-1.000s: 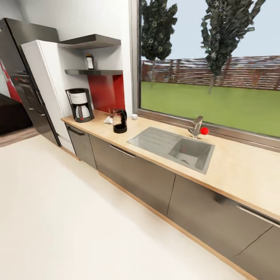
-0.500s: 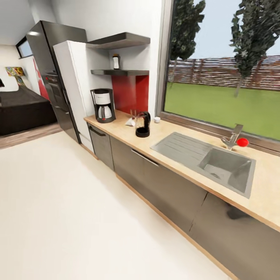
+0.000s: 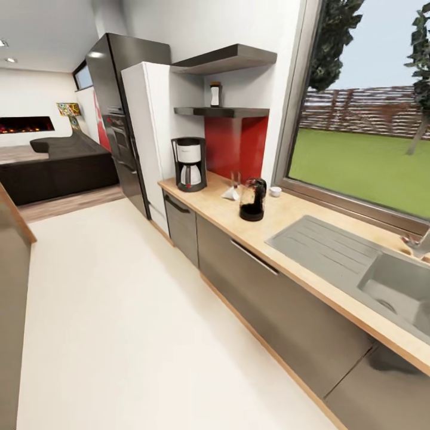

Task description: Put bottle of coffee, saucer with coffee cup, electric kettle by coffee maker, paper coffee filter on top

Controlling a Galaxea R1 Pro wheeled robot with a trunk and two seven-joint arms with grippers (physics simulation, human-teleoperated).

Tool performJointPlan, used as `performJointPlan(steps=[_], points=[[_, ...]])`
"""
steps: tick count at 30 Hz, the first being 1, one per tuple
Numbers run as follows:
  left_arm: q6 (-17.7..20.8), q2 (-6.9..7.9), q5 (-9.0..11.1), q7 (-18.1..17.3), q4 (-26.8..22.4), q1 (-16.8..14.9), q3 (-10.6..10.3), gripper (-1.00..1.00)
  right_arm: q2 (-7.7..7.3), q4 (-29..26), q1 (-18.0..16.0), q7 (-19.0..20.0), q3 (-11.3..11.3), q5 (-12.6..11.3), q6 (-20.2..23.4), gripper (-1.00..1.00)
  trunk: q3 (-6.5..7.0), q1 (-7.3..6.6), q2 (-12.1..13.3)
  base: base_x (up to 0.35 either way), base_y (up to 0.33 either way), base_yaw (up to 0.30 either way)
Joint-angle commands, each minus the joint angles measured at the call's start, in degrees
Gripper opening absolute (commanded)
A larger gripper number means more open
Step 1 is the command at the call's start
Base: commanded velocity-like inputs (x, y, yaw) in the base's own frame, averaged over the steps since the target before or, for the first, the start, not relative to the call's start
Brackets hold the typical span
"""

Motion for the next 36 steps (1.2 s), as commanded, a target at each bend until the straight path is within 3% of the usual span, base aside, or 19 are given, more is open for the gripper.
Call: performJointPlan(steps=[1,16,36], points=[[-0.2,0.01,0.5,0.0,0.1,-0.1,-0.1,1.0,-0.01,0.0,0.0,0.0,0.0,-0.1,-0.2,1.0,-0.11,0.06,-0.1,0.313,0.185,0.279],[-0.2,-0.06,0.5,0.0,0.1,-0.1,-0.1,1.0,-0.01,0.0,0.0,0.0,0.0,-0.1,-0.2,1.0,-0.11,0.06,-0.1,0.311,0.187,0.265],[-0.2,-0.03,0.5,0.0,0.1,-0.1,-0.1,1.0,-0.1,0.2,0.0,0.0,0.1,0.1,-0.1,1.0,-0.11,0.06,-0.1,0.311,0.154,0.014]])
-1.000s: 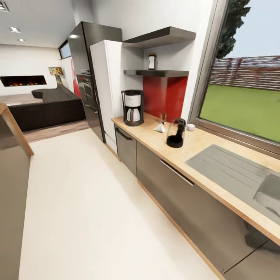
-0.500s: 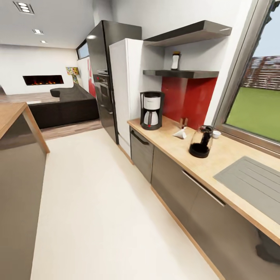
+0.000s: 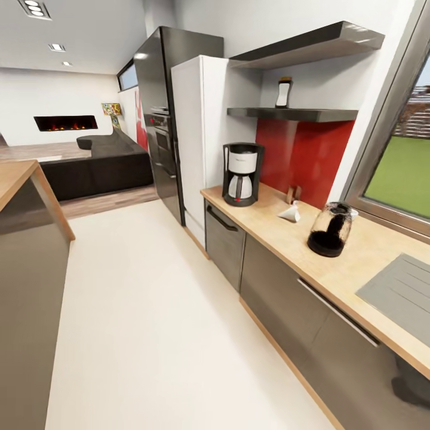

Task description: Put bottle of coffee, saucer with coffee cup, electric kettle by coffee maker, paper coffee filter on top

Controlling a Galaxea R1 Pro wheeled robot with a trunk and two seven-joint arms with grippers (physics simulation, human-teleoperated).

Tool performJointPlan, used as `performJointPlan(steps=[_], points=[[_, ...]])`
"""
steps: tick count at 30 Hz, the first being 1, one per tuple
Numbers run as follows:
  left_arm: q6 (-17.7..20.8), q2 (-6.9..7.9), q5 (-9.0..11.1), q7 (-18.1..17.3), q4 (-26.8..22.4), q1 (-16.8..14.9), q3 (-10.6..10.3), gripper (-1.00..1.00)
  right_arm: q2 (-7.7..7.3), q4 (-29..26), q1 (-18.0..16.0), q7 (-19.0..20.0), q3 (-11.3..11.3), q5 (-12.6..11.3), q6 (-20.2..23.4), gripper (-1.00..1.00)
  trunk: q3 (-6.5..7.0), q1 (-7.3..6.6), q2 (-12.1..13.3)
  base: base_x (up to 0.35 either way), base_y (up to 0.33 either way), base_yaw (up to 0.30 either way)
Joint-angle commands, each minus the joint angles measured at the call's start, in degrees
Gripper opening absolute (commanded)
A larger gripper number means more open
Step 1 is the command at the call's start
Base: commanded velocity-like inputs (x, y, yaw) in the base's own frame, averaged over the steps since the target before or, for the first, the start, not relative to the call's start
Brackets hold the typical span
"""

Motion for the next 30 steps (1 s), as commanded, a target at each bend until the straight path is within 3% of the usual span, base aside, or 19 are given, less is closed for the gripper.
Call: performJointPlan(steps=[1,10,16,30], points=[[-0.2,0.01,0.6,0.0,0.0,0.0,-0.1,1.0,-0.01,0.0,0.0,0.0,0.0,-0.1,-0.1,1.0,-0.11,0.06,-0.1,0.311,0.17,0.0],[-0.3,-0.02,0.6,0.0,0.0,0.0,-0.1,1.0,-0.01,0.0,0.0,0.0,0.0,-0.1,-0.2,1.0,-0.11,0.06,-0.1,0.311,0.144,0.0],[-4.1,-0.03,0.5,0.0,1.5,-0.1,-0.1,1.0,0.01,0.0,0.0,0.0,0.0,-0.1,-0.2,1.0,-0.11,0.06,-0.1,0.315,0.102,0.0],[-4.7,-0.03,0.6,0.0,1.8,-0.1,-0.1,1.0,0.0,0.0,0.0,0.0,0.0,-0.2,-0.2,1.0,-0.11,0.06,-0.1,0.317,0.122,0.0]])
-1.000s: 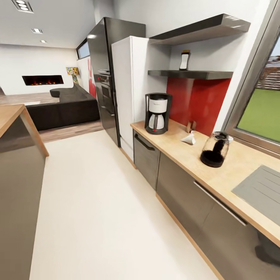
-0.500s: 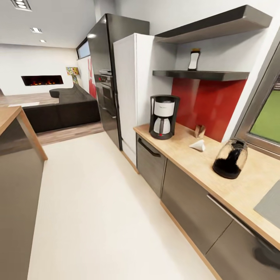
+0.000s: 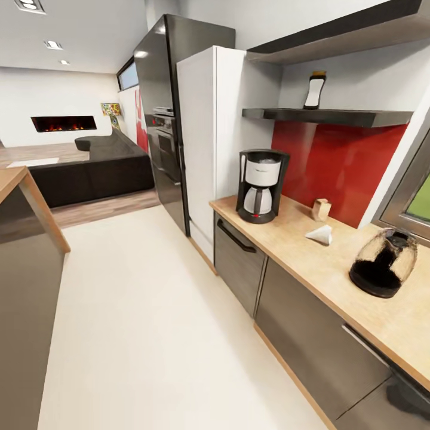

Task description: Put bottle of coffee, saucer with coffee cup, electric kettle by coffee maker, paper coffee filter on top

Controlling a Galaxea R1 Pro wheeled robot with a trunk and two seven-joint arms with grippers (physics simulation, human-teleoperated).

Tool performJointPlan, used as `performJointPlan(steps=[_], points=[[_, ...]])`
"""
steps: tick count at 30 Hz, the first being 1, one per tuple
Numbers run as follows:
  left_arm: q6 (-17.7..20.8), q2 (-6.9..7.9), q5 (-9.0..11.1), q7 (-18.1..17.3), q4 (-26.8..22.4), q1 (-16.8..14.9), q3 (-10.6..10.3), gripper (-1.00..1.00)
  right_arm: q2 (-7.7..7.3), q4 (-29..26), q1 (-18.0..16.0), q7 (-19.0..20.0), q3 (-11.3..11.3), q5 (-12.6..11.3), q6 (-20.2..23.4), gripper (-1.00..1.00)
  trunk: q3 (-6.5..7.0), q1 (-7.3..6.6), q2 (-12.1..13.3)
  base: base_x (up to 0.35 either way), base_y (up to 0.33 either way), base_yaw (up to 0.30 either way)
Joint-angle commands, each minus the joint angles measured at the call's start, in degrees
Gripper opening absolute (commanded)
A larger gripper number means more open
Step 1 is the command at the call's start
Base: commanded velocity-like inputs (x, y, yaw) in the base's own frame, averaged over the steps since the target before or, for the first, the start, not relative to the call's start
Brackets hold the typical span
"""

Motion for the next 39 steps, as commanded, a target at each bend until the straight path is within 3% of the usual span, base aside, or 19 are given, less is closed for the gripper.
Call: performJointPlan(steps=[1,39], points=[[-0.2,0.0,0.6,0.0,0.0,0.0,-0.1,1.0,-0.01,0.0,0.0,0.0,0.0,-0.1,-0.2,1.0,-0.11,0.06,-0.1,0.317,0.153,-0.097],[-0.2,0.0,0.6,0.0,0.0,0.0,-0.2,1.0,0.0,0.0,0.0,0.0,0.0,-0.1,-0.2,1.0,-0.11,0.06,-0.1,0.269,0.214,-0.25]])
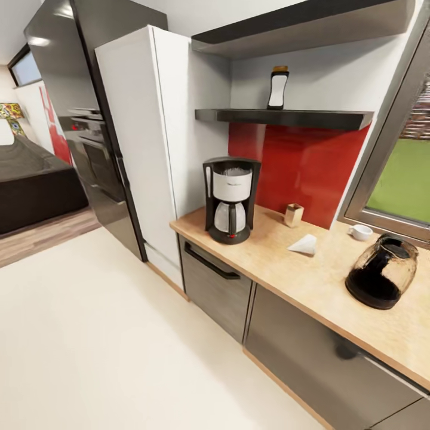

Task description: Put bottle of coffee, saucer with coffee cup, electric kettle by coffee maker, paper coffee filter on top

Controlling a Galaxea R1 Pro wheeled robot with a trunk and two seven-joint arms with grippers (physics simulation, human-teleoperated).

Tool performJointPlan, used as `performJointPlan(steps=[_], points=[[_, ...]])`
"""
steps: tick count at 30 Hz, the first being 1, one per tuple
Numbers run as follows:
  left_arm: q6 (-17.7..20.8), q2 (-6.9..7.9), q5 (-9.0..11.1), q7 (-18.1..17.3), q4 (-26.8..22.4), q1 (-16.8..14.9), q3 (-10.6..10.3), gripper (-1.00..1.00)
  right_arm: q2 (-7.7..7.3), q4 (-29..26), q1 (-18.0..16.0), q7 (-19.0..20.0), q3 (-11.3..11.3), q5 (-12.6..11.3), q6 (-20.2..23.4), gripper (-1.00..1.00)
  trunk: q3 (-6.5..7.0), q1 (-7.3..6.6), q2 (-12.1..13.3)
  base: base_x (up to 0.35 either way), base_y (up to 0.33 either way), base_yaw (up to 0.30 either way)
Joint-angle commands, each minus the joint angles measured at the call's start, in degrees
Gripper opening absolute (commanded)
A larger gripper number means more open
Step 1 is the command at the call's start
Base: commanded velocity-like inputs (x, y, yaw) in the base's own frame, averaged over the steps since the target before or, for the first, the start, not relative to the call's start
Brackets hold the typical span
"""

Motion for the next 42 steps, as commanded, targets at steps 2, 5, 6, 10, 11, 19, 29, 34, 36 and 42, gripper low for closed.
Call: performJointPlan(steps=[2,5,6,10,11,19,29,34,36,42], points=[[-0.2,0.01,0.6,0.0,0.0,0.0,-0.1,1.0,0.0,0.0,0.0,0.0,0.0,-0.1,-0.1,1.0,-0.11,0.05,-0.1,0.18,0.247,-0.258],[-0.2,0.01,0.6,0.0,0.0,0.0,-0.1,1.0,-0.02,0.0,0.0,0.0,0.0,-0.1,-0.1,1.0,-0.11,0.05,-0.1,0.15,0.247,-0.258],[-0.2,0.01,0.6,0.0,0.0,0.0,-0.1,1.0,-0.02,0.0,0.0,0.0,0.0,-0.1,-0.1,1.0,-0.11,0.05,-0.1,0.118,0.246,-0.258],[-0.2,0.01,0.6,0.0,0.0,0.0,-0.1,1.0,-0.02,0.0,0.0,0.0,0.0,-0.1,-0.1,1.0,-0.11,0.05,-0.1,0.036,0.159,-0.258],[-0.2,0.01,0.6,0.0,0.0,0.0,-0.1,1.0,-0.02,0.0,0.0,0.0,0.0,-0.1,-0.1,1.0,-0.11,0.05,-0.1,0.008,0.05,-0.258],[-0.2,0.01,0.6,0.0,0.0,0.0,-0.1,1.0,0.0,0.0,0.0,0.0,0.0,-0.1,-0.1,1.0,-0.11,0.05,-0.1,0.002,0.01,-0.258],[-0.3,0.01,0.5,0.0,0.0,0.0,-0.1,1.0,-0.02,0.0,0.0,0.0,0.0,-0.1,-0.1,1.0,-0.11,0.05,-0.1,0.0,0.04,-0.258],[-0.3,0.01,0.6,0.0,0.0,0.0,-0.1,1.0,-0.02,0.0,0.0,0.0,0.0,-0.1,-0.1,1.0,-0.11,0.05,-0.1,0.0,0.265,-0.258],[-0.3,0.01,0.6,0.0,0.0,0.0,-0.1,1.0,-0.02,0.0,0.0,0.0,0.0,-0.1,-0.1,1.0,-0.11,0.05,-0.1,0.0,0.202,-0.261],[-0.3,0.01,0.6,0.0,0.0,0.0,-0.1,1.0,-0.02,0.0,0.0,0.0,0.0,-0.1,-0.1,1.0,-0.11,0.05,-0.1,0.0,0.118,-0.264]])
